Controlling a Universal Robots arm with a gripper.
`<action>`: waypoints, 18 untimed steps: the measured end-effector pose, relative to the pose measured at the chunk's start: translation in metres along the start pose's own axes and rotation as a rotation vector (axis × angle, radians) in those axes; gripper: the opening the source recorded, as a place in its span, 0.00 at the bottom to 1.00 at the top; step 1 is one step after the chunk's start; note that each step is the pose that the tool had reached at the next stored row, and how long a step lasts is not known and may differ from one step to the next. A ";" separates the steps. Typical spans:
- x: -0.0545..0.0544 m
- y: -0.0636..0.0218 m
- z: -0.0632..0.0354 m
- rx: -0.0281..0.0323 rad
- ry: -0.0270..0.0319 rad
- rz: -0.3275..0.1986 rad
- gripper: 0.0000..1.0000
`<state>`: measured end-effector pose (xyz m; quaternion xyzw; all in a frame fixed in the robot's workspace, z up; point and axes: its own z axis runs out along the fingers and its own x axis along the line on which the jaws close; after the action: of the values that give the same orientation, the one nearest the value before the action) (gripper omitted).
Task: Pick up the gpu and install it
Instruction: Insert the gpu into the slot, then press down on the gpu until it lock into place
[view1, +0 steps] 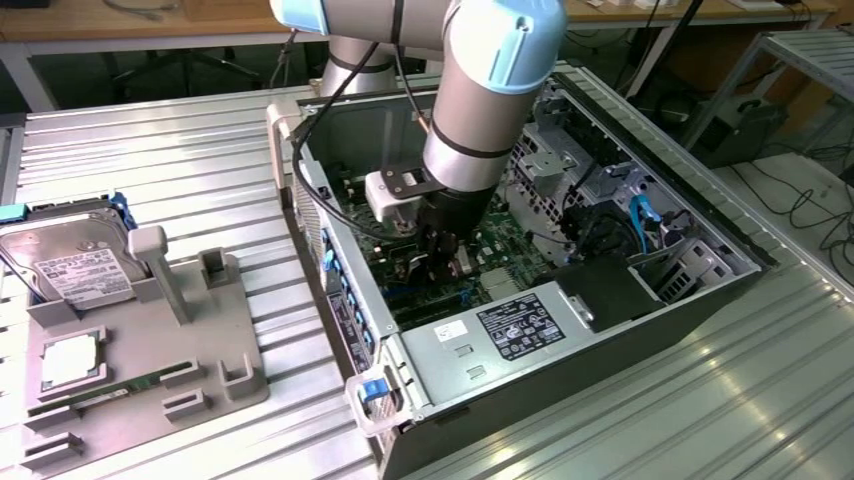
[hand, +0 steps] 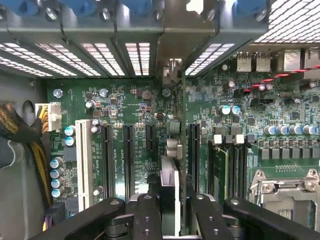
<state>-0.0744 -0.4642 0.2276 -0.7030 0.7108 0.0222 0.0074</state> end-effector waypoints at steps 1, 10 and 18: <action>0.000 0.0001 0.0014 -0.0005 0.0013 0.000 0.27; 0.000 0.0001 0.0050 0.0003 -0.0004 0.000 0.27; 0.000 0.0001 0.0001 0.0049 -0.0009 0.000 0.35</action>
<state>-0.0745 -0.4638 0.2274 -0.7030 0.7108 0.0207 0.0094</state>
